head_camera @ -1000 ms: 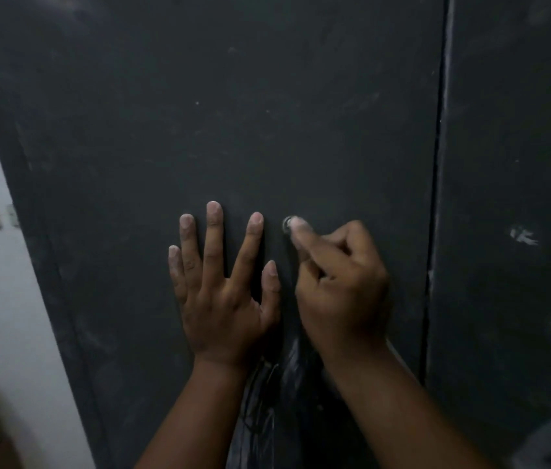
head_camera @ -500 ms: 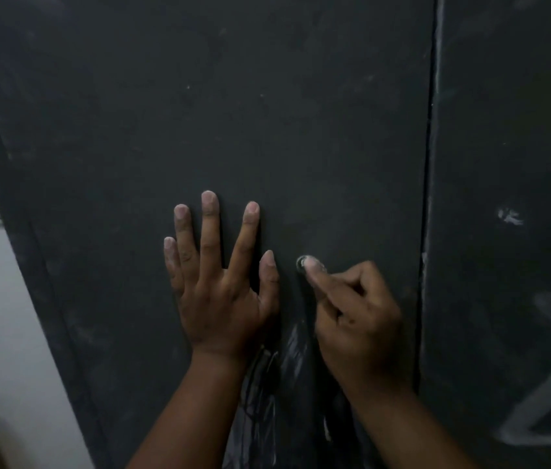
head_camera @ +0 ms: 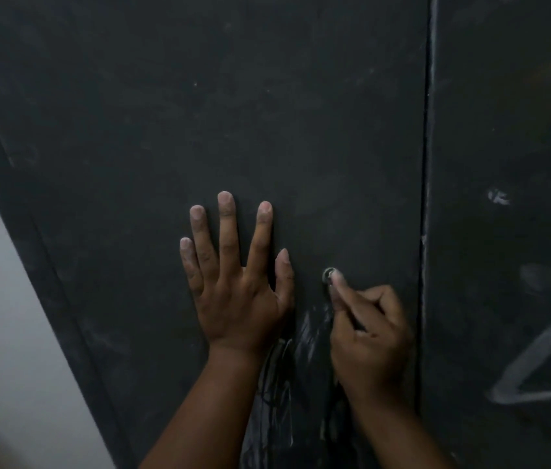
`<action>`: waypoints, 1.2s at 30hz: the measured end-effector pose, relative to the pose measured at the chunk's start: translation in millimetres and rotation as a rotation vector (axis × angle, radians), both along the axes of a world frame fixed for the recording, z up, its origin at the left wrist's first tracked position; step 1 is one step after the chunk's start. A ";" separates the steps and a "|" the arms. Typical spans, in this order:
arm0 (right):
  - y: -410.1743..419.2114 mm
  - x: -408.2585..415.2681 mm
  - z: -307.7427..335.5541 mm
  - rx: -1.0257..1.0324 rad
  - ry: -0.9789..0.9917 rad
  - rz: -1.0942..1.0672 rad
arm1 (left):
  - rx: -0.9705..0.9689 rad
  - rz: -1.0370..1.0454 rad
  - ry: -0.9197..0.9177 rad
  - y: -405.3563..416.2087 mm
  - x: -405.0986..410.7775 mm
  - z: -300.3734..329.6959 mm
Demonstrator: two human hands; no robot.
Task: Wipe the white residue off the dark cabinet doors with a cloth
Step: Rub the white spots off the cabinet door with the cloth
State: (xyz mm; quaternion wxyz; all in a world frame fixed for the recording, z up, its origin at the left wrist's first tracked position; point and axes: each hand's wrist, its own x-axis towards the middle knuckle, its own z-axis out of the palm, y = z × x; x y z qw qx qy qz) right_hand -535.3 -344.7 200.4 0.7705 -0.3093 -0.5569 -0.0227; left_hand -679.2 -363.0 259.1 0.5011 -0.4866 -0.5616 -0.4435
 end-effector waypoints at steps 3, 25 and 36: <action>1.2 4.1 15.5 -0.021 0.007 0.012 | -0.005 -0.002 -0.001 0.1 -0.1 -0.5; 12.1 4.4 52.2 -0.073 0.176 -0.040 | -0.042 -0.013 0.076 -2.2 -2.0 -6.4; 37.1 54.6 62.1 -0.065 0.090 -0.123 | -0.044 0.037 0.049 -3.8 5.2 -1.7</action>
